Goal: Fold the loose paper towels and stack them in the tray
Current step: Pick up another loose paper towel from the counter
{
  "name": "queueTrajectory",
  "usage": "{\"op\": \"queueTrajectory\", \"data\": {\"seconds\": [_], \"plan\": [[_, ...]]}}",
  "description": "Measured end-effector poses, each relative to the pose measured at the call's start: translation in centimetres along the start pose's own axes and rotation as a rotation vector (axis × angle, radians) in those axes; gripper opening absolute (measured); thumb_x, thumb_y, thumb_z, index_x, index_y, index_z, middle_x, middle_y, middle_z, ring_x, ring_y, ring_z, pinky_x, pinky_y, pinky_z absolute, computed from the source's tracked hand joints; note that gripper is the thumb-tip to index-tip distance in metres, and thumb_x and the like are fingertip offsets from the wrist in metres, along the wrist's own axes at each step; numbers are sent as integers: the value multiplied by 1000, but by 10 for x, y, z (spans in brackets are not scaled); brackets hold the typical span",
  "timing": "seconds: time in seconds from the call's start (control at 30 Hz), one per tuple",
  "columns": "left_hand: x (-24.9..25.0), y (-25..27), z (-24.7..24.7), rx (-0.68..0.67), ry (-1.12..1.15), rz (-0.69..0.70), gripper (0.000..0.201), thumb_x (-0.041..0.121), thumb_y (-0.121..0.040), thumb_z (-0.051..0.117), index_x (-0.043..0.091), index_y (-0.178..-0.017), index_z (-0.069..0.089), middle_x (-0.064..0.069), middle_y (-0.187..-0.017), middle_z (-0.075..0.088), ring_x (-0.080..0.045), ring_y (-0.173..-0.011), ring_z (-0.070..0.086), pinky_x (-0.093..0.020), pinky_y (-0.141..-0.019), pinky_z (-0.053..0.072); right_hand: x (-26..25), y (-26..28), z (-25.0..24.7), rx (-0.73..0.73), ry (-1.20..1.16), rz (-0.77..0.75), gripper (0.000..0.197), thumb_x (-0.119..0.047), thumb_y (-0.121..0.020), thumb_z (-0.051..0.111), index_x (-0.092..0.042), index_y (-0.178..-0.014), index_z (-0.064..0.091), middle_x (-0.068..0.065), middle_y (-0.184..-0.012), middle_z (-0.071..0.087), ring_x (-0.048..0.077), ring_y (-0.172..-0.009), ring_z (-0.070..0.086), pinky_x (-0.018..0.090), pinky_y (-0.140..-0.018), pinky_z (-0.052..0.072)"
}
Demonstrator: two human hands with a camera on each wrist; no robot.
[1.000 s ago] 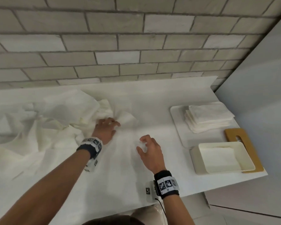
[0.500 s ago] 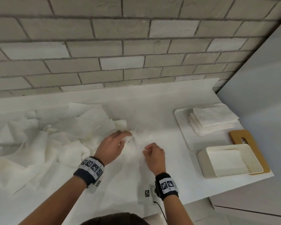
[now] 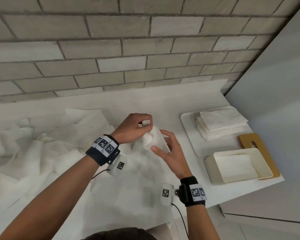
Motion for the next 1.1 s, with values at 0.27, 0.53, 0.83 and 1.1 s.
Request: {"op": "queueTrajectory", "data": {"seconds": [0.27,0.53,0.83,1.1], "plan": [[-61,4,18,119,416,-238,50,36,-101,48,3,-64,49,-15,-89,63,-18,-86,62,-37,-83,48,23,15,-63,317,-45,32,14,-28,-101,76,-22,-115,77,-5,-110,82,15,-106,77,52,-98,61],[-153,-33,87,-222,-595,-329,81,24,-96,72,25,-162,27,0,-170,22,-34,-153,24,-53,-121,34,-1,23,-137,126,750,-9,22,-23,-102,74,-15,-121,67,-3,-91,68,15,-75,56,17,-64,39],[-136,-69,109,-281,-740,-375,50,31,-89,80,17,-135,64,-13,-136,60,-35,-124,60,-39,-100,49,38,62,-299,337,739,176,17,-32,-97,78,-24,-108,68,-1,-92,75,26,-84,68,33,-67,44],[-18,-68,131,0,-487,-259,24,37,-92,75,29,-113,65,2,-111,73,-32,-119,57,-41,-98,51,115,49,-361,284,849,280,36,-22,-99,75,-10,-132,63,11,-120,75,33,-104,68,38,-87,52]]}}
Point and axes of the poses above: each hand's wrist, its own y-axis away from the middle knuckle, its own z-axis out of the palm, x = y × z, the point moved 9 cm from there along -y, towards the middle knuckle
